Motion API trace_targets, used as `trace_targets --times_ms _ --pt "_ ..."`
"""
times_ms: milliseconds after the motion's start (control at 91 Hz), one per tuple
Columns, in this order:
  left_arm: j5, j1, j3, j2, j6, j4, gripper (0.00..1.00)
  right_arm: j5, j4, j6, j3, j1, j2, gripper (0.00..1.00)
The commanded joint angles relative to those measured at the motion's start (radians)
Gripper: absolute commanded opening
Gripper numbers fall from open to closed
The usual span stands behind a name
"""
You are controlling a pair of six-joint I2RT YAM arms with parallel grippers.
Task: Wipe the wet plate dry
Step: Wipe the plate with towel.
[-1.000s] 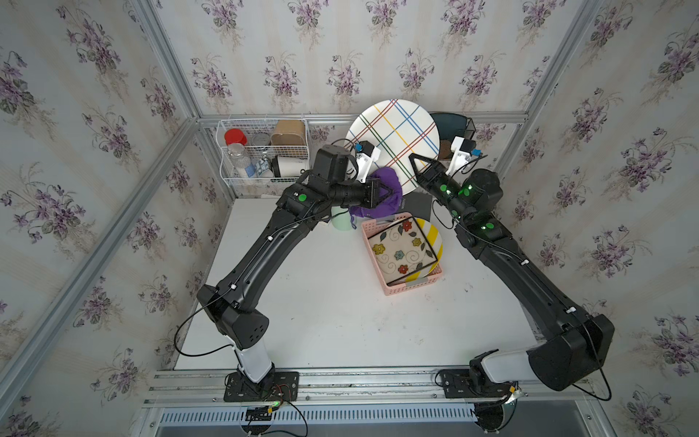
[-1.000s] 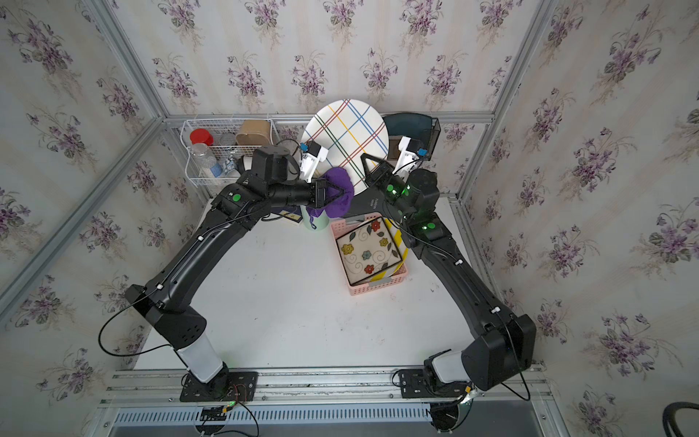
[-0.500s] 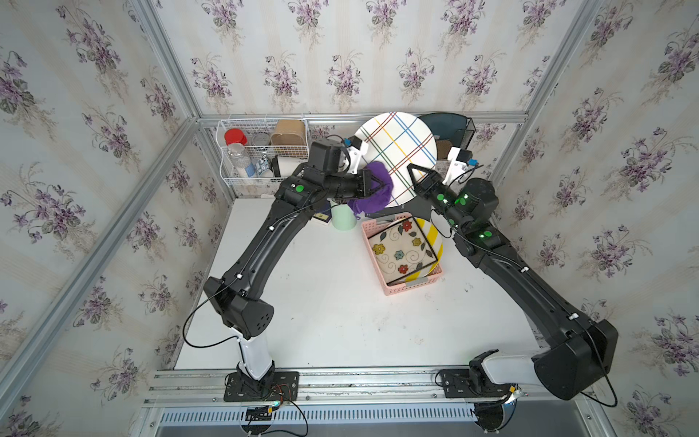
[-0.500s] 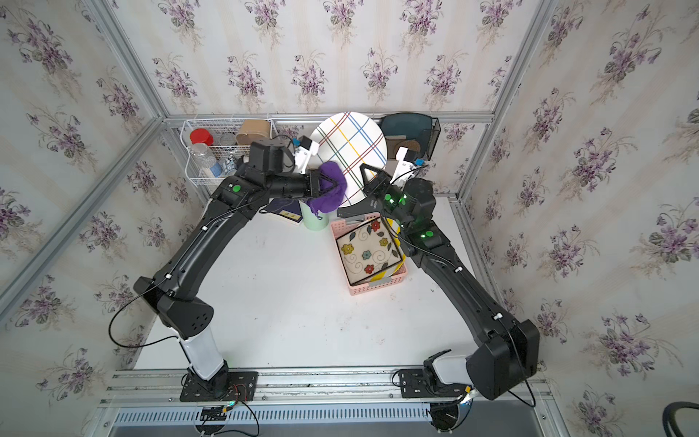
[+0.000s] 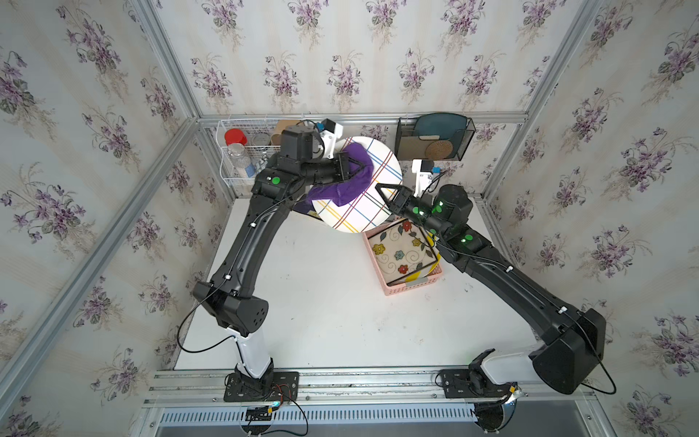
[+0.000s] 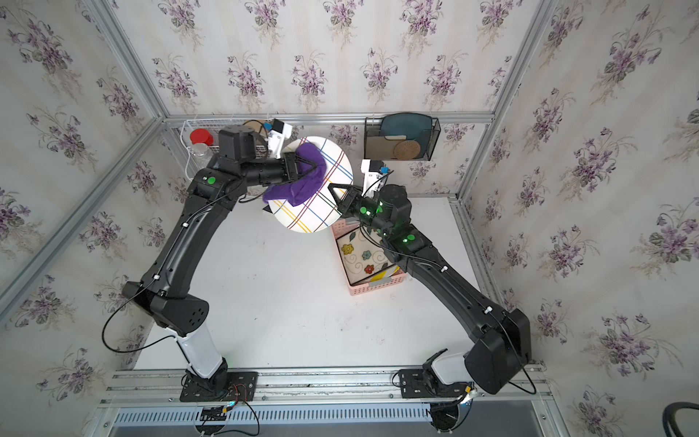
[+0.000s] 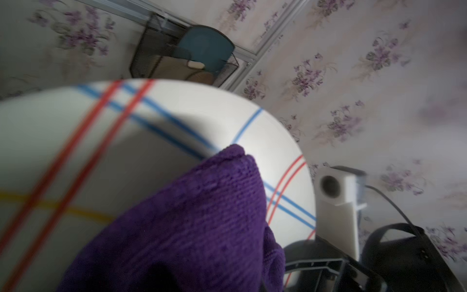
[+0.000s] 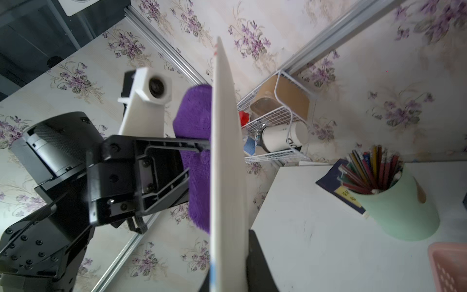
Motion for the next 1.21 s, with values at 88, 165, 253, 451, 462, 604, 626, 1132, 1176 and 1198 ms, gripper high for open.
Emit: trace_targets --times_ms 88,165,253,451,462,604,626,1132,1176,1198 --pt "-0.146 0.087 -0.067 -0.03 0.0 -0.123 0.0 -0.181 0.407 0.112 -0.091 -0.145 -0.094 0.0" --pt "-0.087 0.091 -0.092 -0.038 -0.035 -0.051 0.0 -0.202 0.284 0.004 -0.038 -0.11 -0.075 0.0" --pt "0.007 0.009 -0.046 0.005 -0.033 -0.01 0.0 -0.205 0.159 -0.107 0.039 -0.018 -0.022 0.0" --pt "-0.106 -0.09 0.056 0.061 0.031 -0.113 0.0 -0.16 0.15 -0.106 0.034 0.032 0.006 0.0" --pt "-0.127 -0.084 0.055 0.059 0.031 -0.12 0.0 -0.156 0.149 -0.106 0.031 0.031 0.002 0.0" --pt "-0.271 0.045 -0.031 0.008 -0.076 -0.177 0.0 -0.119 0.194 -0.054 -0.036 -0.011 -0.051 0.0" --pt "-0.25 0.064 -0.065 -0.003 -0.099 -0.153 0.0 -0.117 0.204 -0.038 -0.045 -0.015 -0.057 0.0" --pt "0.269 0.164 -0.323 -0.026 -1.294 1.387 0.0 -0.216 0.842 0.556 -0.165 -0.323 -0.124 0.0" --pt "0.243 0.159 -0.282 0.0 -1.356 1.459 0.0 -0.21 0.848 0.555 -0.16 -0.31 -0.111 0.0" --pt "0.228 0.154 -0.261 0.012 -1.376 1.482 0.0 -0.207 0.828 0.546 -0.156 -0.3 -0.109 0.0"
